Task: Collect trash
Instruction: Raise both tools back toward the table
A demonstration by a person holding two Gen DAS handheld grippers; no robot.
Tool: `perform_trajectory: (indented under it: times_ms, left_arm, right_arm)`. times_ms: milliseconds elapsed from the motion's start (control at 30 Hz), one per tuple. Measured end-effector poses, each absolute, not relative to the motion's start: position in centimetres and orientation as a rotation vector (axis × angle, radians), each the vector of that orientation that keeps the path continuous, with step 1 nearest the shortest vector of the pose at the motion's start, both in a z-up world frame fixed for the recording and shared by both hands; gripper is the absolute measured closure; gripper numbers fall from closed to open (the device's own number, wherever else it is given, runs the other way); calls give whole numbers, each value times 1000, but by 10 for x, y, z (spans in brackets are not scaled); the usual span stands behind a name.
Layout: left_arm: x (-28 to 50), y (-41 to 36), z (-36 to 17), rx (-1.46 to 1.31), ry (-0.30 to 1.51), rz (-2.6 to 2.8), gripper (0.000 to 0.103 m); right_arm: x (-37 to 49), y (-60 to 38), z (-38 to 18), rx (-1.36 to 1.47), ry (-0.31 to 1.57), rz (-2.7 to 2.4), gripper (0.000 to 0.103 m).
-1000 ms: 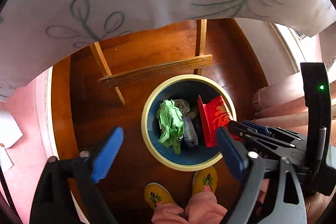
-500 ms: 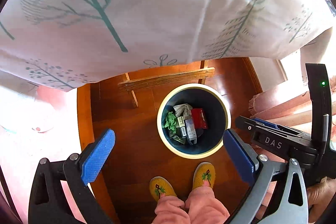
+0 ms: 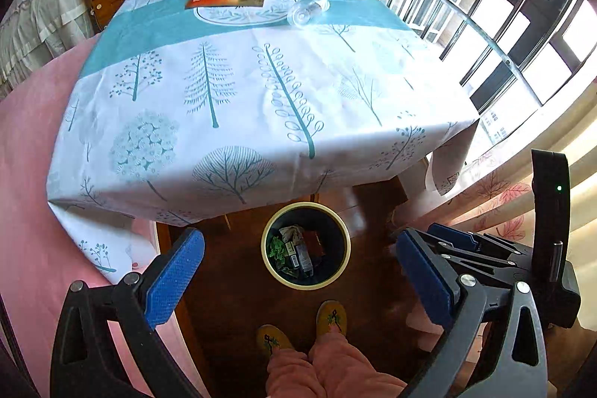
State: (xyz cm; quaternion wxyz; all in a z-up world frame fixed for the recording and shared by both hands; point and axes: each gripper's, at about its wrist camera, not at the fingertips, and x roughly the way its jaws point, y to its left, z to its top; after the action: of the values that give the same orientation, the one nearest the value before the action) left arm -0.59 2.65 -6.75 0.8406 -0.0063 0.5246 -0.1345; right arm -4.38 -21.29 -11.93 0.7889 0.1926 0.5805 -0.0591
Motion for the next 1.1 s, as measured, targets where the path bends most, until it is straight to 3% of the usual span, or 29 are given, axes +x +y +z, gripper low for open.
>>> perform_trajectory:
  times_ms: [233, 567, 800, 1100]
  left_arm:
    - [-8, 50, 28, -34, 890, -307, 1]
    - [0, 55, 95, 44, 699, -300, 1]
    - [27, 50, 107, 77, 661, -212, 1]
    - [141, 25, 57, -13, 836, -201, 1]
  right_arm:
    - [-39, -199, -28, 339, 1078, -121, 56]
    - [-20, -193, 46, 237, 898, -133, 56]
    - [14, -205, 59, 204, 875, -139, 56]
    - [113, -265, 37, 208, 891, -102, 56]
